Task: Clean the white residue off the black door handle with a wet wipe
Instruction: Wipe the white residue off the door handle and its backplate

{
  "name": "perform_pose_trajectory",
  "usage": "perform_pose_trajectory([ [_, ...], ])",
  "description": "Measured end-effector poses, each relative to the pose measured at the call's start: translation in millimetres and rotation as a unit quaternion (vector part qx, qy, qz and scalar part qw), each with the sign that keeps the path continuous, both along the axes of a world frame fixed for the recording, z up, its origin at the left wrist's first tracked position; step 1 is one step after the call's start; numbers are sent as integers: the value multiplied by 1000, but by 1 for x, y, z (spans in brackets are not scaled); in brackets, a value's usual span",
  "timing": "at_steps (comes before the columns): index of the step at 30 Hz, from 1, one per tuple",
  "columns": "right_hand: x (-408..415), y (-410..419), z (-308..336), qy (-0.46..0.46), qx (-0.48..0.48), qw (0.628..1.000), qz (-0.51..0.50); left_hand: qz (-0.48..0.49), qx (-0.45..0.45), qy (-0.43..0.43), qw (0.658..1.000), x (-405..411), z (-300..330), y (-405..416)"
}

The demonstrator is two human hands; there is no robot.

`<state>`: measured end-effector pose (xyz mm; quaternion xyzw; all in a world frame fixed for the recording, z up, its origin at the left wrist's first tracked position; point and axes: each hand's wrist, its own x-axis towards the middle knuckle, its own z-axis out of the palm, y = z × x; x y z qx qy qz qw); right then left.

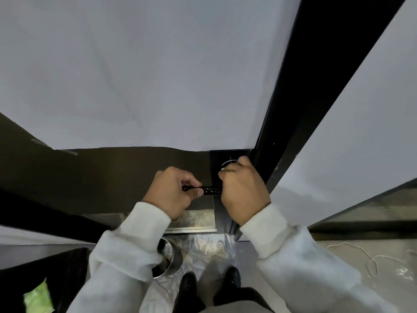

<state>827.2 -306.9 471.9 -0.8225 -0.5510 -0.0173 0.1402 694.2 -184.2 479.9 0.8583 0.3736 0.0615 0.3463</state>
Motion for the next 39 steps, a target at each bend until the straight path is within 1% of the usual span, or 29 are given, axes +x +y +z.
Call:
perform_pose_trajectory([
  [2, -5, 7, 13, 29, -31, 999, -23, 8, -4, 1, 1000, 0, 0, -1],
  [4, -4, 9, 18, 52, -34, 997, -36, 16, -11, -3, 1000, -2, -3, 0],
  [5, 0, 6, 14, 62, -7, 997, -40, 19, -19, -9, 1000, -4, -5, 1],
  [6, 5, 0, 4, 75, 54, 994, -56, 18, -29, -15, 999, -5, -7, 1],
  [8, 10, -22, -23, 118, 182, 968, -127, 13, -37, -29, 999, -8, -9, 2],
  [9, 6, -33, -35, 169, 225, 947, -157, 11, -35, -34, 999, -8, -11, 2],
  [10, -2, -41, -47, 266, 259, 908, -192, 8, -32, -34, 999, -8, -12, 3],
  [11, -11, -43, -52, 394, 295, 841, -226, 2, -27, -35, 999, -8, -12, 3],
  [12, -19, -43, -55, 508, 327, 756, -252, -2, -23, -35, 999, -8, -12, 2],
  [13, -24, -41, -57, 589, 364, 671, -263, -4, -21, -36, 999, -9, -13, 1],
  [14, -27, -39, -56, 640, 398, 600, -269, -4, -15, -41, 999, -10, -14, 0],
  [15, -30, -38, -53, 675, 421, 538, -279, -2, -7, -50, 999, -13, -15, -1],
  [16, -33, -38, -50, 703, 434, 486, -284, 6, -4, -72, 997, -16, -17, -6],
  [17, -36, -38, -47, 722, 441, 448, -289, 23, -12, -103, 994, -20, -19, -11],
  [18, -40, -40, -44, 734, 445, 424, -288, 50, -32, -139, 988, -25, -21, -17],
  [20, -53, -40, -40, 739, 454, 409, -283, 104, -84, -188, 973, -38, -29, -27],
  [22, -66, -38, -38, 724, 476, 412, -283, 139, -144, -205, 958, -57, -40, -34],
  [24, -74, -35, -38, 709, 496, 415, -281, 136, -185, -203, 952, -77, -49, -37],
  [26, -75, -28, -34, 698, 494, 434, -281, 117, -204, -194, 952, -98, -53, -37],
  [27, -75, -23, -32, 701, 495, 426, -285, 108, -212, -194, 952, -108, -54, -35],
  [28, -76, -18, -31, 705, 507, 400, -294, 97, -215, -190, 953, -118, -55, -33],
  [29, -75, -14, -29, 713, 517, 362, -304, 87, -215, -184, 955, -125, -55, -30],
  [30, -76, -10, -27, 713, 523, 345, -317, 80, -206, -178, 959, -132, -55, -24],
  [32, -82, 0, -20, 710, 510, 336, -350, 78, -181, -171, 965, -145, -51, -7],
  [36, -91, 16, -21, 713, 507, 316, -367, 64, -148, -151, 975, -146, -36, 21],
  [39, -104, 24, -14, 707, 515, 324, -359, 35, -122, -151, 980, -129, -30, 22],
])
